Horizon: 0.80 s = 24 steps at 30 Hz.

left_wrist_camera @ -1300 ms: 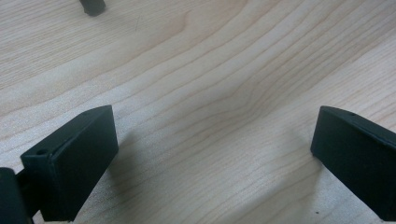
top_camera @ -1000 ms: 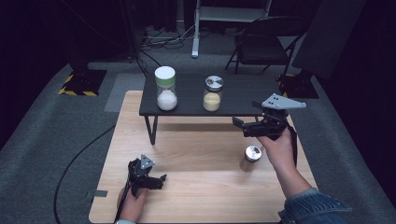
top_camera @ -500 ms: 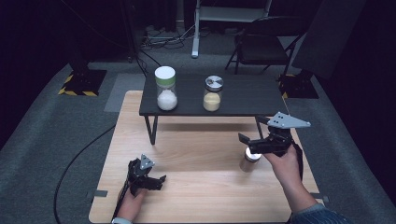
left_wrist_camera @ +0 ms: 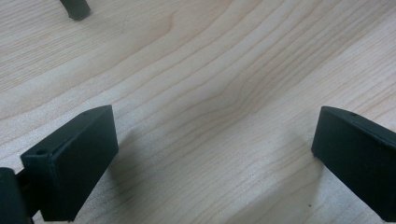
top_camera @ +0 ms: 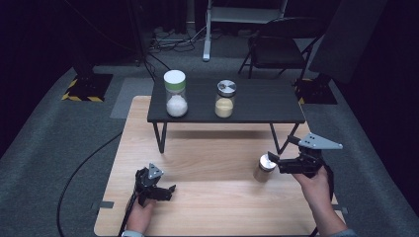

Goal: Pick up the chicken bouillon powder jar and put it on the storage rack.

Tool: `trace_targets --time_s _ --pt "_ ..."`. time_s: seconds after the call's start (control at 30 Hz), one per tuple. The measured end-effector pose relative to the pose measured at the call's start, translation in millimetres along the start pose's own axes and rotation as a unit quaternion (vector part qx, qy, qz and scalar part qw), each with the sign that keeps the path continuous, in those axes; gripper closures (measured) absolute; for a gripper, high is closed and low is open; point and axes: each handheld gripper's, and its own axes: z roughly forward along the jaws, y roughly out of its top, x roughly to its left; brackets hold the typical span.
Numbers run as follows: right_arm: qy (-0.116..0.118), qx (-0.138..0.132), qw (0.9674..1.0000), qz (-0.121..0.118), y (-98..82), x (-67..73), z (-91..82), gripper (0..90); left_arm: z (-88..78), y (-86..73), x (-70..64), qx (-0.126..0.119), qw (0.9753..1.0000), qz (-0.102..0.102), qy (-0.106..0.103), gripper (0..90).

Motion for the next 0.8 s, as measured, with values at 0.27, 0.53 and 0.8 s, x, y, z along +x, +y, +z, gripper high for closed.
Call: trace_targets --time_s 0.27,0.53,0.8 --pt "-0.013 0.024 0.9996 -0.002 -24.3 -8.8 -5.4 1.6 -0.2 -0.3 -1.2 0.0 1.0 -0.003 0.002 0.3" --pt "-0.015 0.041 0.9991 0.0 -47.4 -16.8 -7.4 1.6 -0.1 -0.3 -1.2 0.0 1.0 -0.002 0.002 0.3" --pt "-0.017 0.056 0.9983 0.001 -66.7 -18.5 -5.9 1.6 -0.2 -0.3 -1.2 0.0 1.0 -0.003 0.002 0.3"
